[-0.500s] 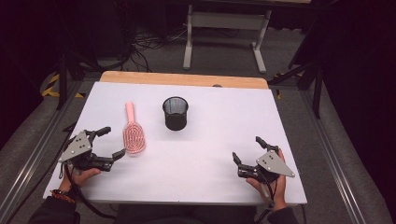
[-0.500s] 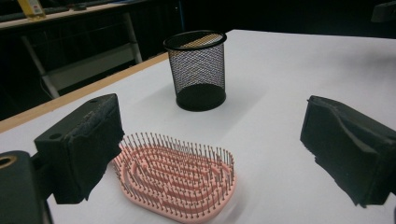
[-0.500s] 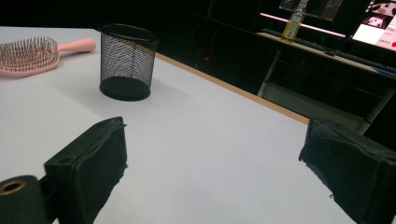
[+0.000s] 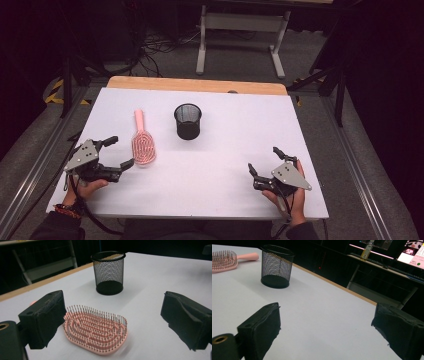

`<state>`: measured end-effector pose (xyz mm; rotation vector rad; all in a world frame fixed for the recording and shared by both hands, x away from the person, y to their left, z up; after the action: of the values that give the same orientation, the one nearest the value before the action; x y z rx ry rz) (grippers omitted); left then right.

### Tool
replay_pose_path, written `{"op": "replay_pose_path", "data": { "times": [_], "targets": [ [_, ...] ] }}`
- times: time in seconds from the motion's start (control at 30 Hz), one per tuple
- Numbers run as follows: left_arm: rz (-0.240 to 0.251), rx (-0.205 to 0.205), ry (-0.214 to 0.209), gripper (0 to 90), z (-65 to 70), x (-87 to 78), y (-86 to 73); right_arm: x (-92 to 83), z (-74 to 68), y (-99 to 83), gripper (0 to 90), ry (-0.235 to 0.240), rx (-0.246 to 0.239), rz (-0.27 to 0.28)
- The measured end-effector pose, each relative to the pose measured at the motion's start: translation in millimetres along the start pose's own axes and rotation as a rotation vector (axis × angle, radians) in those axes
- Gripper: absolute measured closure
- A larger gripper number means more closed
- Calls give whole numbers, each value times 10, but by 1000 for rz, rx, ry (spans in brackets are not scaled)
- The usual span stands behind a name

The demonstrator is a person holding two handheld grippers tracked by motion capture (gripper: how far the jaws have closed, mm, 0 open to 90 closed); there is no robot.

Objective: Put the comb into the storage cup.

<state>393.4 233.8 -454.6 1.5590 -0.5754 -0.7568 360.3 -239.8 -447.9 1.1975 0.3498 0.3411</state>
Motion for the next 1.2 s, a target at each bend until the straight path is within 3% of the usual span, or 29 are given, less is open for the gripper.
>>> {"op": "replay_pose_path", "data": {
  "times": [0.13, 0.2, 0.27, 0.3, 0.33, 0.37, 0.43, 0.47, 0.6, 0.67, 0.7, 0.77, 0.8, 0.83, 0.97, 1.1, 1.2],
  "targets": [
    [-39, -33, 66, 98, -51, 32, -6, 22, -14, -25, 83, 6, -9, -17],
    [-55, -80, 71, 97, -70, 55, -1, 30, -10, -34, 85, 7, -3, -17],
    [-81, -134, 112, 107, -106, 127, 21, 37, -2, -48, 86, 5, -3, -23],
    [-102, -152, 114, 106, -114, 153, 26, 41, 4, -63, 86, 2, -2, -30],
    [-164, -193, 140, 104, -141, 229, 42, 52, 12, -89, 89, 3, 4, -36],
    [-164, -193, 140, 102, -141, 229, 42, 52, 12, -89, 89, 3, 4, -36],
    [-215, -265, 132, 100, -175, 303, 60, 64, 15, -124, 92, 17, 6, -42],
    [-241, -286, 152, 108, -198, 336, 73, 72, 19, -144, 94, 20, 7, -47],
    [-327, -306, 238, 109, -376, 493, 158, 84, 42, -188, 96, 18, 17, -65],
    [-356, -355, 239, 114, -487, 591, 191, 79, 49, -193, 97, 14, 17, -70],
    [-396, -379, 259, 108, -563, 653, 197, 78, 48, -196, 97, 15, 14, -73],
    [-453, -378, 291, 121, -641, 757, 197, 85, 47, -207, 97, 13, 12, -77],
    [-503, -392, 305, 130, -712, 869, 185, 91, 48, -214, 100, 14, 13, -80],
    [-503, -392, 305, 142, -712, 869, 185, 91, 48, -214, 100, 14, 13, -80],
    [-588, -456, 325, 213, -870, 1112, 145, 102, 42, -234, 101, 19, 2, -93],
    [-674, -454, 355, 271, -949, 1248, 74, 103, 36, -244, 101, 24, -4, -100],
    [-690, -474, 350, 283, -963, 1275, 35, 103, 38, -258, 103, 31, -3, -106]
  ]
}}
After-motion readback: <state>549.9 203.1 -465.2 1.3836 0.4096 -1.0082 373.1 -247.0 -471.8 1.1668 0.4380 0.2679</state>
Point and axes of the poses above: each handheld gripper's, and its own axes: x roughly forward along the jaws, y roughly out of its top, z roughly to its right, the point moved 5 cm from there along x, roughly forward along the jaws, and after that the axes turned 7 degrees about z, right-handed, at the moved point
